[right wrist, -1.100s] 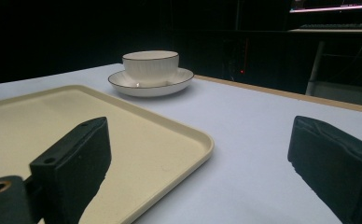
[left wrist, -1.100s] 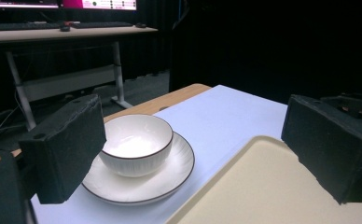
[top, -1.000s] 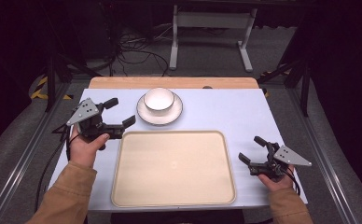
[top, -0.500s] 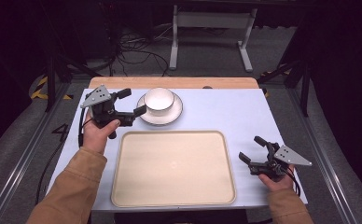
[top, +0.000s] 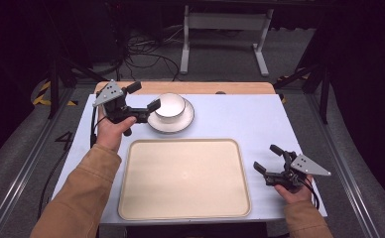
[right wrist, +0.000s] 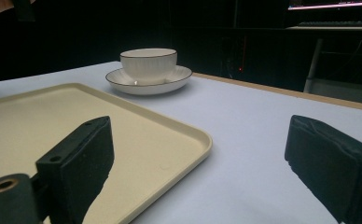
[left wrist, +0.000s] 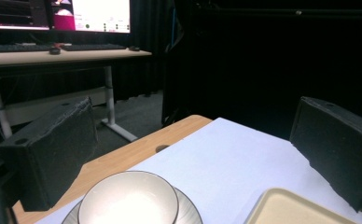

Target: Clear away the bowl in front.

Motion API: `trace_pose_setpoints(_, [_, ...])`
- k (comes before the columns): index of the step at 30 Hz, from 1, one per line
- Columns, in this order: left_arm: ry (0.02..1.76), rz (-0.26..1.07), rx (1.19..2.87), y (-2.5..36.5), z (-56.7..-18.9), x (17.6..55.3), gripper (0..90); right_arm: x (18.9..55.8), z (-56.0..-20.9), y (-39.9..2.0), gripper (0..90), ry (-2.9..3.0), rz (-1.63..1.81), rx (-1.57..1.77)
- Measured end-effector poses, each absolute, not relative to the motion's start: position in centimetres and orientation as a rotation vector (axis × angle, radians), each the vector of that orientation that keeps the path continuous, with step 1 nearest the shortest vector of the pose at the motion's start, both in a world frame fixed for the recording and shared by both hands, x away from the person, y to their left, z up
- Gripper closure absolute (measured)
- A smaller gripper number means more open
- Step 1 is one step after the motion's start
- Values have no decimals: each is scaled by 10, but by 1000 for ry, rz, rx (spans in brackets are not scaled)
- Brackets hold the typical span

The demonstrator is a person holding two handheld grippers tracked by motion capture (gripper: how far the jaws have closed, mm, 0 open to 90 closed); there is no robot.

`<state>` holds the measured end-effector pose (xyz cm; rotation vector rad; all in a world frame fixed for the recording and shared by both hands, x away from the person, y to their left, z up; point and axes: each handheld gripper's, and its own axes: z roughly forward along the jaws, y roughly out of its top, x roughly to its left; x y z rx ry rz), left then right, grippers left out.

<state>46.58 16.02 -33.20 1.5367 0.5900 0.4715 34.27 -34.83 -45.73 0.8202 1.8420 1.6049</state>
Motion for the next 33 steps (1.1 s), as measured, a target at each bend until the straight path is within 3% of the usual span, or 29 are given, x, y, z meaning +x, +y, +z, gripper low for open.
trace_pose_setpoints(15, [585,478,1593,132,-320,492,43,344,-457,-348,84,1851,1596,836])
trace_pose_setpoints(19, [569,464,1633,123,-318,499,125,344,-457,-348,83,1850,1597,835])
trace_pose_setpoints(26, [542,416,1639,116,-312,511,155,344,-457,-348,82,1853,1596,829])
trace_pose_setpoints(33, [492,446,1800,111,-312,516,186,344,-457,-348,80,1853,1597,830])
